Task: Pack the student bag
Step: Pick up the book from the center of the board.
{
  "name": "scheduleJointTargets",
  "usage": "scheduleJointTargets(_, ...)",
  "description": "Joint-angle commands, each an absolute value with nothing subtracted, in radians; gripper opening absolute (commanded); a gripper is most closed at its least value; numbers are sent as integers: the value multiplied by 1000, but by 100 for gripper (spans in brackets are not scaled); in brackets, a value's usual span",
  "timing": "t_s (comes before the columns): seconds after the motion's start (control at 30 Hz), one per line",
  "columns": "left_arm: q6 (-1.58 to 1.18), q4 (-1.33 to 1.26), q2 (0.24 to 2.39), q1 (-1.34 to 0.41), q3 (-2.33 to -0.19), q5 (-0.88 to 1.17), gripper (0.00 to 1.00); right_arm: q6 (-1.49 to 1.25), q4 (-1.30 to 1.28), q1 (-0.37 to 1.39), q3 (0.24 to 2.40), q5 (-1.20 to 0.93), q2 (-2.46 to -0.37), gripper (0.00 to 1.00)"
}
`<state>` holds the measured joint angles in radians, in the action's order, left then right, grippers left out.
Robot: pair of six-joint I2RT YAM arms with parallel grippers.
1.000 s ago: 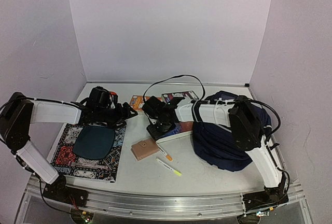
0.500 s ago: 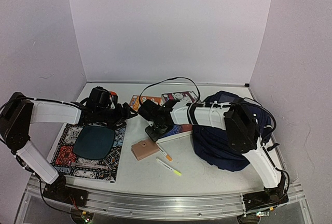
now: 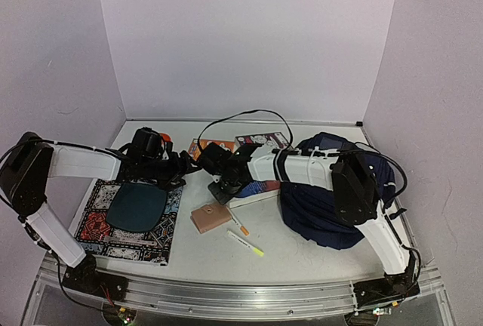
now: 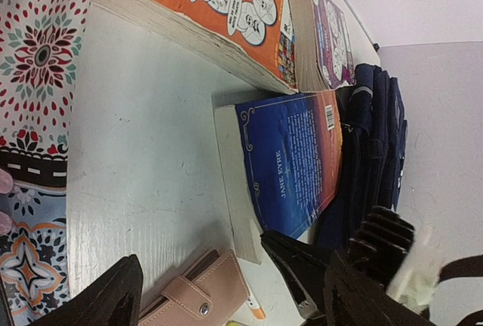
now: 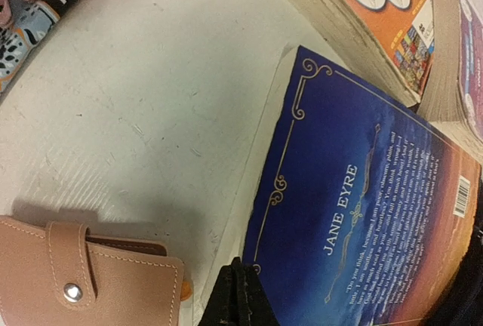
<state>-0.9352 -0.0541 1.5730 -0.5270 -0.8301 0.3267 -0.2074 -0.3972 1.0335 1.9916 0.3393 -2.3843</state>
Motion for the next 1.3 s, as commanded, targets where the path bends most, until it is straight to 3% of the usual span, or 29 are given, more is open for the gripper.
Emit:
scheduleJointTargets(0.0,-985,-110,1605,-523,-875,367,84,-198,-469,1010,1967,391,-2250,0)
scheduleJointTargets(0.43,-1033,-158,1669,-525,-921,391,86,-183,-400,1011,1869,365,-2151,0)
scheduleJointTargets(0.6,-1022,-158,1672,-525,-901,382,86,-162,-400,1011,1871,300,-2224,34)
scheduleJointTargets(0.8,-1011,-157,1664,-525,-869,375,86,-158,-400,1019,1902,250,-2293,57)
scheduleJointTargets(1.27,-990,-150,1650,-525,-856,370,87,-174,-527,1028,1926,435,-2341,58)
